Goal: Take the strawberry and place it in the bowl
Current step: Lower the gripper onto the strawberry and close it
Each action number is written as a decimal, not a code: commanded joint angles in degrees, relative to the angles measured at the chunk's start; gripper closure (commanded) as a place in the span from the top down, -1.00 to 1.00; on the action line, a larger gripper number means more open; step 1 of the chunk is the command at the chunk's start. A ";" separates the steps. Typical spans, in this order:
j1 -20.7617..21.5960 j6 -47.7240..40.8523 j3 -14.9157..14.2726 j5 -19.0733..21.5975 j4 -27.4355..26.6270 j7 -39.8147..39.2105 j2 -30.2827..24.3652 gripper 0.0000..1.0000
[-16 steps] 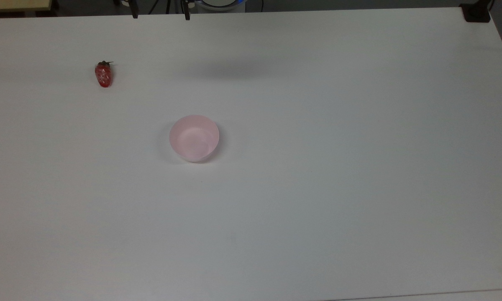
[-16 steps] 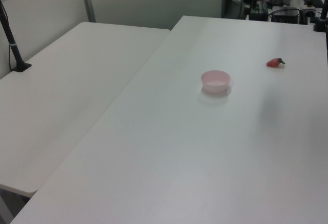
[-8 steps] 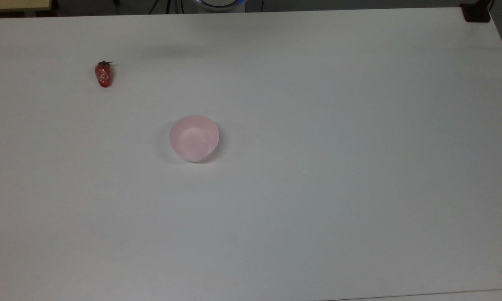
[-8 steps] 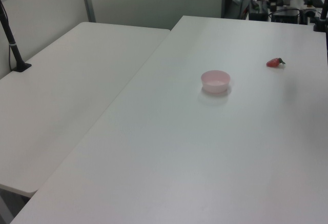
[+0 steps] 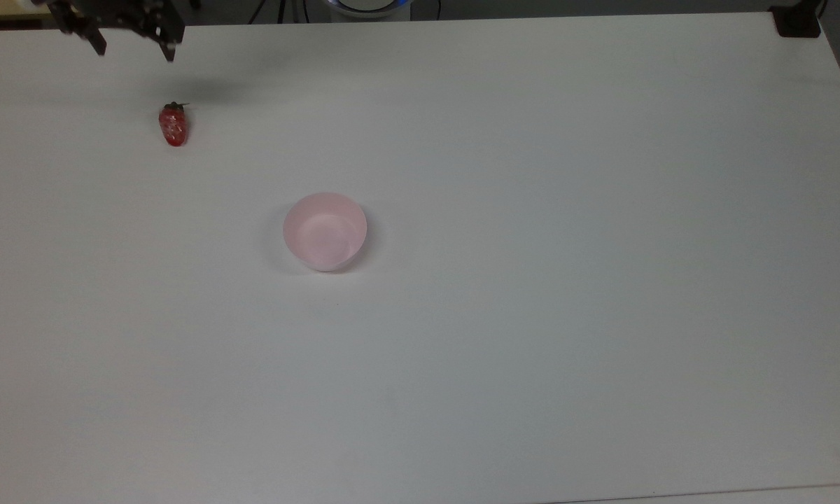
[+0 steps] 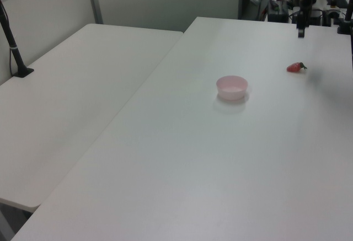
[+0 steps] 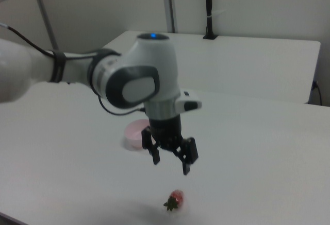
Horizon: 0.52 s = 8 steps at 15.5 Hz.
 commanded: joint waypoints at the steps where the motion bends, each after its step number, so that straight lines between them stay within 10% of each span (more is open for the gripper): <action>1: -0.35 7.02 -0.23 0.09 -2.82 0.63 3.58 1.00; 8: 0.70 13.09 0.12 0.27 -4.13 1.69 11.59 1.00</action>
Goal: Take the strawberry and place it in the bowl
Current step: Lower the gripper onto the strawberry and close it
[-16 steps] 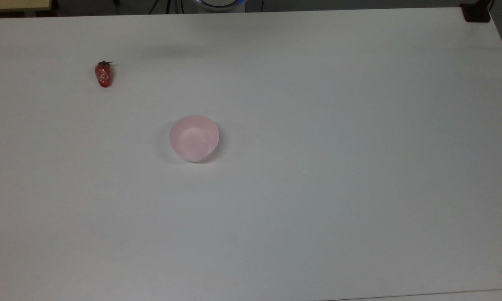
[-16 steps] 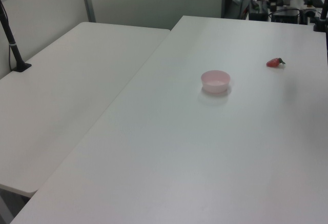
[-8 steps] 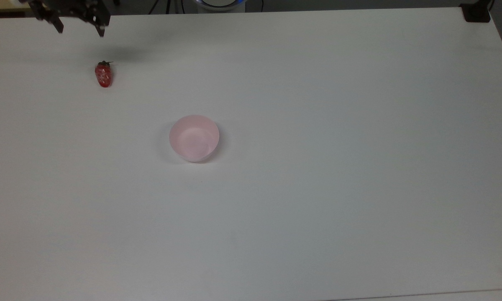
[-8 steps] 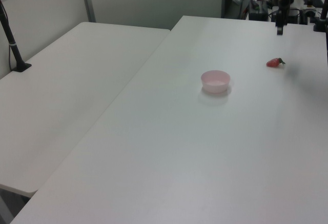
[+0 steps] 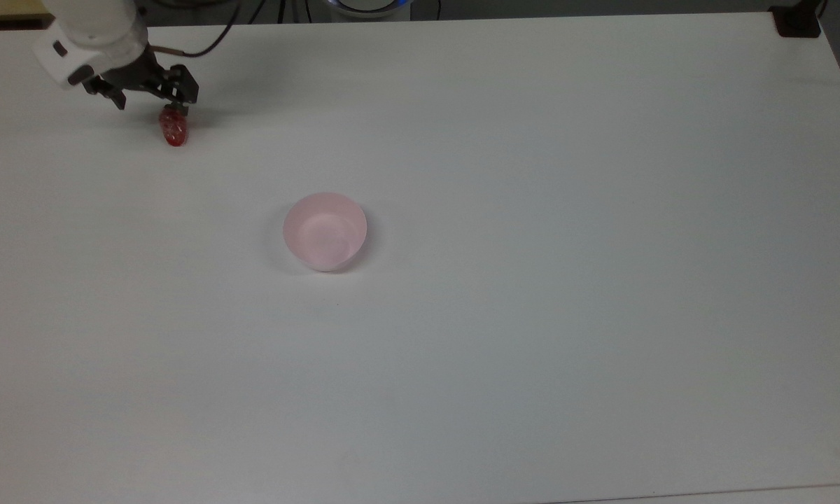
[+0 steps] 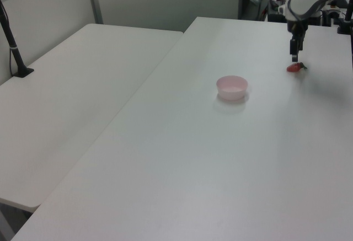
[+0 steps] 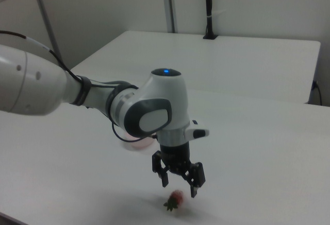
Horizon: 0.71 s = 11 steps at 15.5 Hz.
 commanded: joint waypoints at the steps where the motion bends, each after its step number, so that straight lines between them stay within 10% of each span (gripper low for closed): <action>1: 0.96 3.79 0.15 0.24 -1.64 1.53 2.57 1.00; 4: 1.74 3.97 0.41 0.24 -1.91 1.79 3.98 0.99; 7: 2.18 3.36 0.76 0.33 -1.82 5.46 3.37 0.08; 11: 2.19 1.78 2.52 0.33 -1.56 6.98 2.49 -0.31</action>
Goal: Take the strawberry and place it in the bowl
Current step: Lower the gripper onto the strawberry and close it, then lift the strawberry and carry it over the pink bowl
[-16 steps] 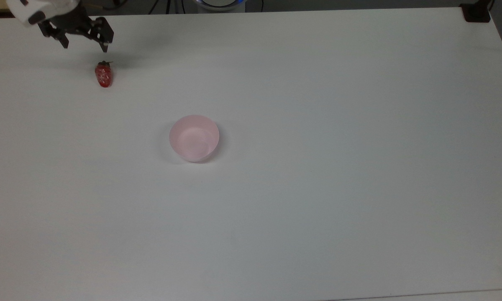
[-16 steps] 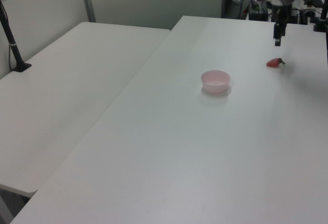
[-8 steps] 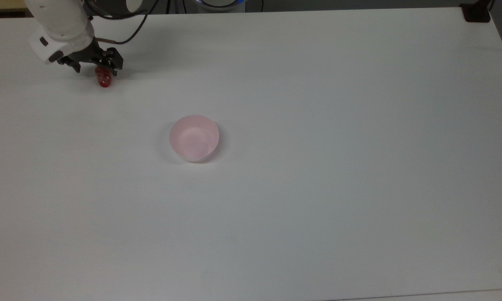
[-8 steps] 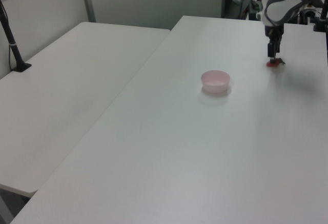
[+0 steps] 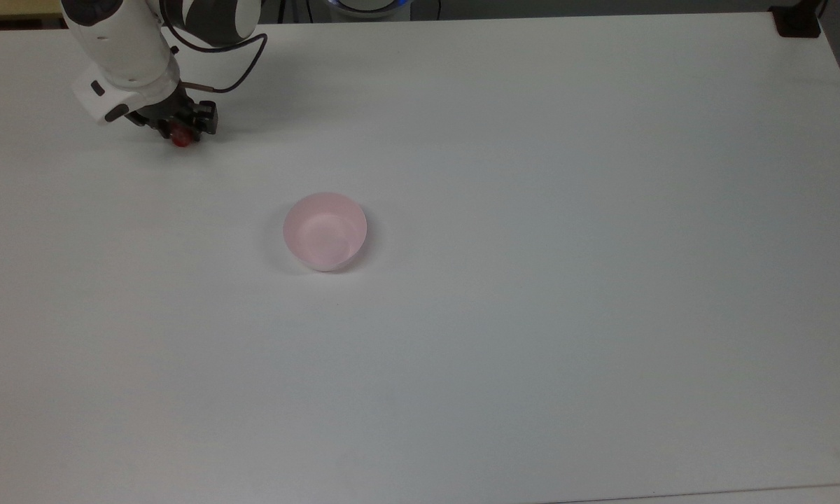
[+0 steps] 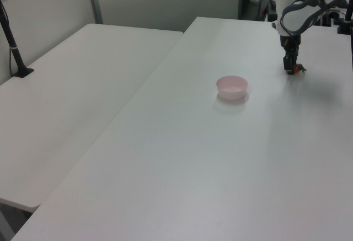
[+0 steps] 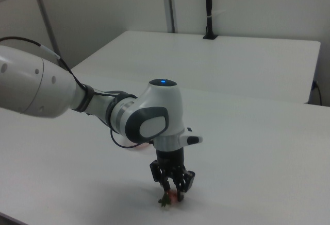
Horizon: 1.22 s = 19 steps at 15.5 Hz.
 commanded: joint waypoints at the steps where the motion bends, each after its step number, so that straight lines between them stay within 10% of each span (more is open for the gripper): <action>1: 0.58 -1.81 1.23 0.23 -0.40 2.00 -1.54 -0.31; 9: 2.59 -14.91 6.07 7.51 12.68 4.28 -3.22 -0.31; 19: 12.71 -0.43 6.24 12.36 19.82 24.40 6.61 -0.31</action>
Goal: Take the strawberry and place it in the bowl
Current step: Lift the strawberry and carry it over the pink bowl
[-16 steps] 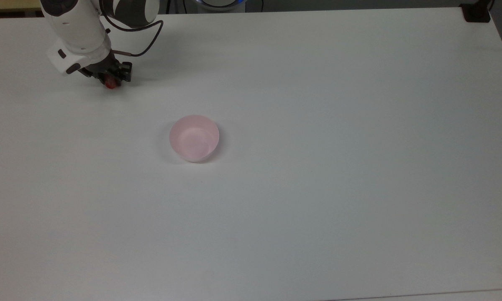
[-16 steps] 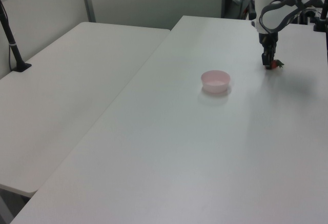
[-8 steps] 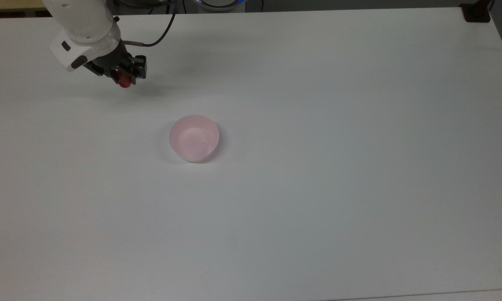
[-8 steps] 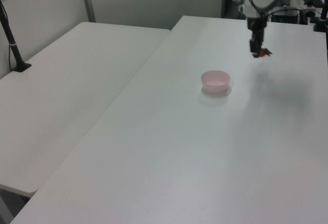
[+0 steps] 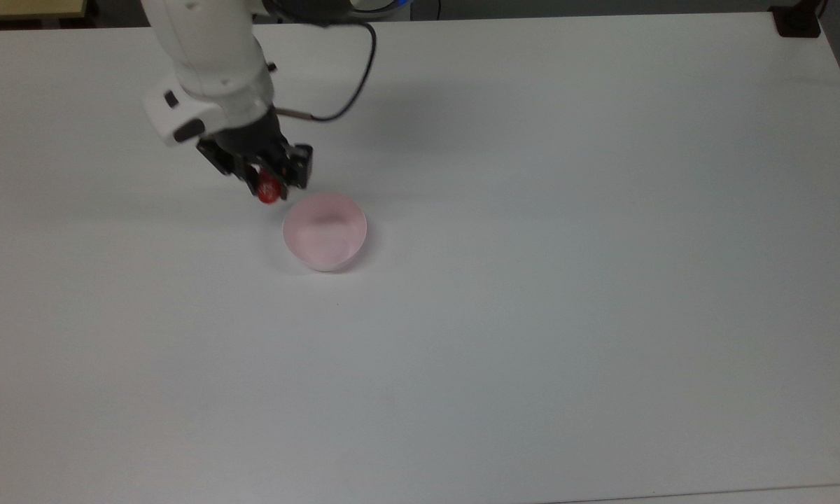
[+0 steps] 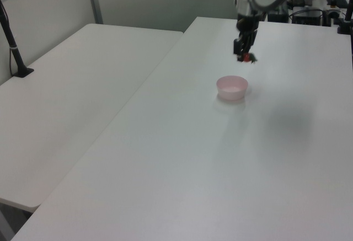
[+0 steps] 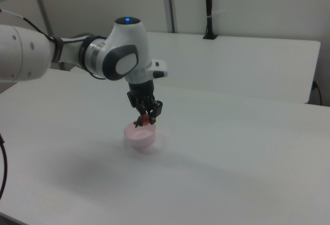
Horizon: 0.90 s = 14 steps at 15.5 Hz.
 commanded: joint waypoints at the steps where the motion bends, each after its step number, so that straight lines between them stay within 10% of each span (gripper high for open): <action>1: 2.95 6.25 -0.62 1.22 1.61 6.20 5.61 -0.31; 8: 3.40 7.85 2.89 0.70 1.61 10.34 7.11 -0.22; 10: 3.40 7.85 3.16 0.17 1.61 10.17 6.94 0.95; 14: 3.40 7.15 3.16 0.08 1.70 10.34 4.93 1.00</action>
